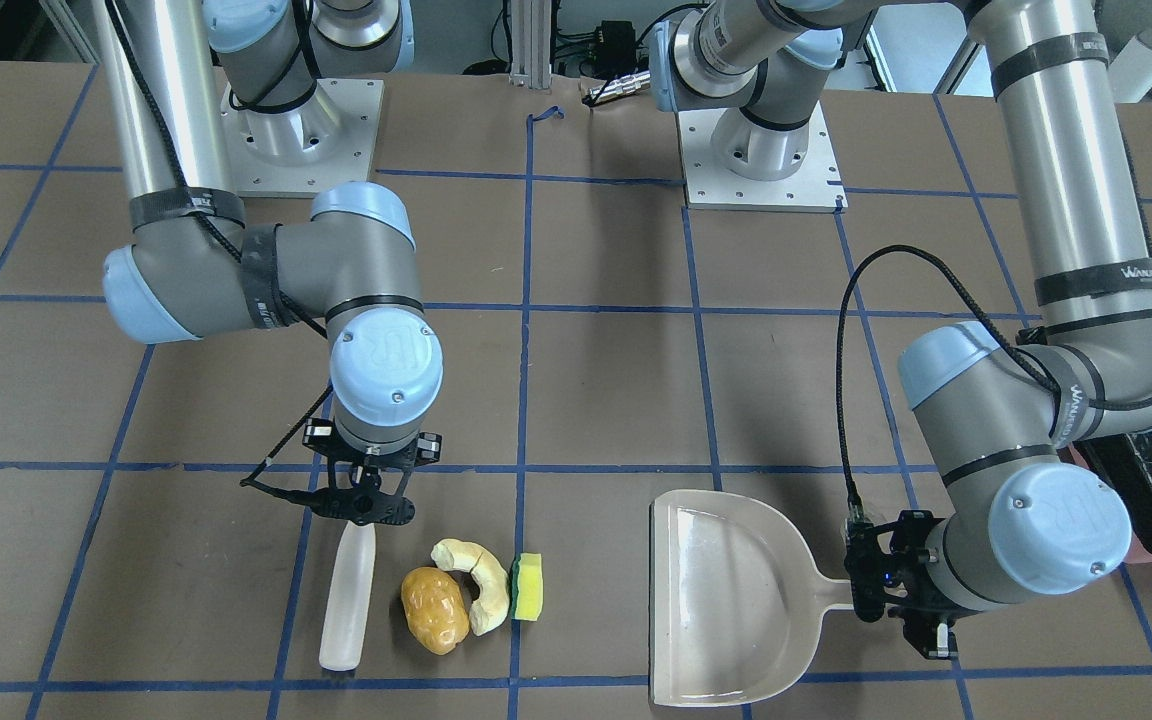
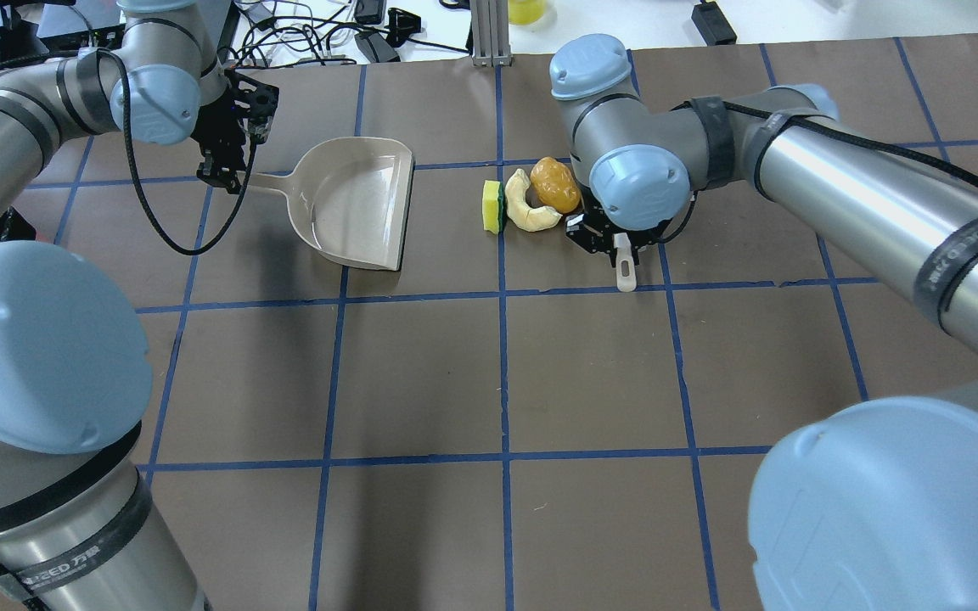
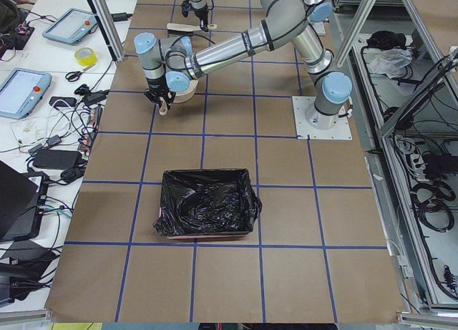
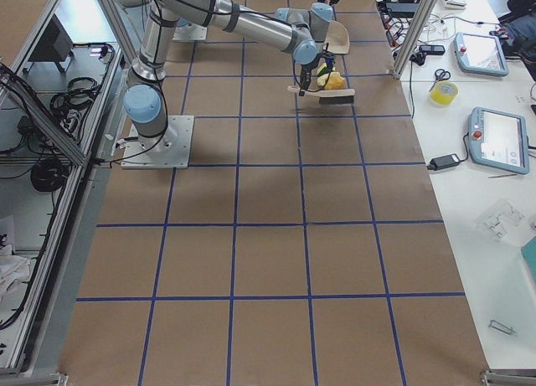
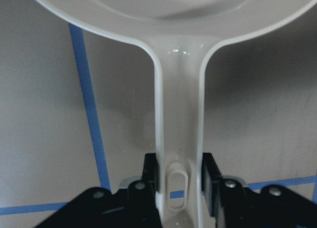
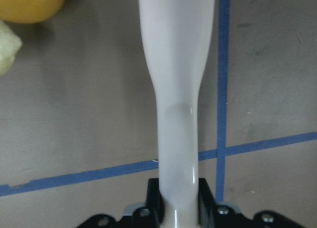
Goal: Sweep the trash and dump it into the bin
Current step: 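Carry the brush with the right gripper behind the sponge, peel and potato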
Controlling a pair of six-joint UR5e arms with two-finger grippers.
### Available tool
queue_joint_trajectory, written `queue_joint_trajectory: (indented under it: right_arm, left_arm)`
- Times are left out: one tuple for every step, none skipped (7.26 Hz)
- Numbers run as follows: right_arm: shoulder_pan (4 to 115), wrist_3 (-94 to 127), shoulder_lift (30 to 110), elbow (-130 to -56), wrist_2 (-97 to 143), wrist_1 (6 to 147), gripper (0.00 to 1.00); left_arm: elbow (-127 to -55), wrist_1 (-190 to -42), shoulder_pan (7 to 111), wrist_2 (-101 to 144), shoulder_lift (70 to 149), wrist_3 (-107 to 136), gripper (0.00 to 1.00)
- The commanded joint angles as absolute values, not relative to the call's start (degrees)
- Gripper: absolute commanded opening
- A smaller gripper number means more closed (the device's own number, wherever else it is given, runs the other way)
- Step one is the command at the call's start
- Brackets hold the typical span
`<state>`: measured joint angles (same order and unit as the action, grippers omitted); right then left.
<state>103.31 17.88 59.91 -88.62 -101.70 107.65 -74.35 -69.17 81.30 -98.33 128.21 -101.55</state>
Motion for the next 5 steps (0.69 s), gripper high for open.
queue_joint_trajectory:
  right_arm:
    - [105.38,20.73,57.49,-84.92,-97.32,104.52,0.0]
    - [106.25,21.61,57.13,-84.47,-95.64,104.07,0.0]
    - [106.61,24.32,57.04,-84.38,-93.54,103.98,0.0]
    - [106.79,24.87,57.13,-84.2,-91.51,103.97,0.0]
    - [107.83,26.35,57.04,-84.11,-90.28,104.06,0.0]
  left_arm:
    - [-74.36,-69.17,81.3,-98.26,128.23,-101.51,0.0]
    - [-74.36,-69.17,81.3,-98.17,128.32,-101.51,0.0]
    - [-74.36,-69.17,81.3,-98.17,128.32,-101.51,0.0]
    - [-74.36,-69.17,81.3,-98.09,128.32,-101.51,0.0]
    - [-74.27,-69.17,81.39,-98.17,128.41,-101.51,0.0]
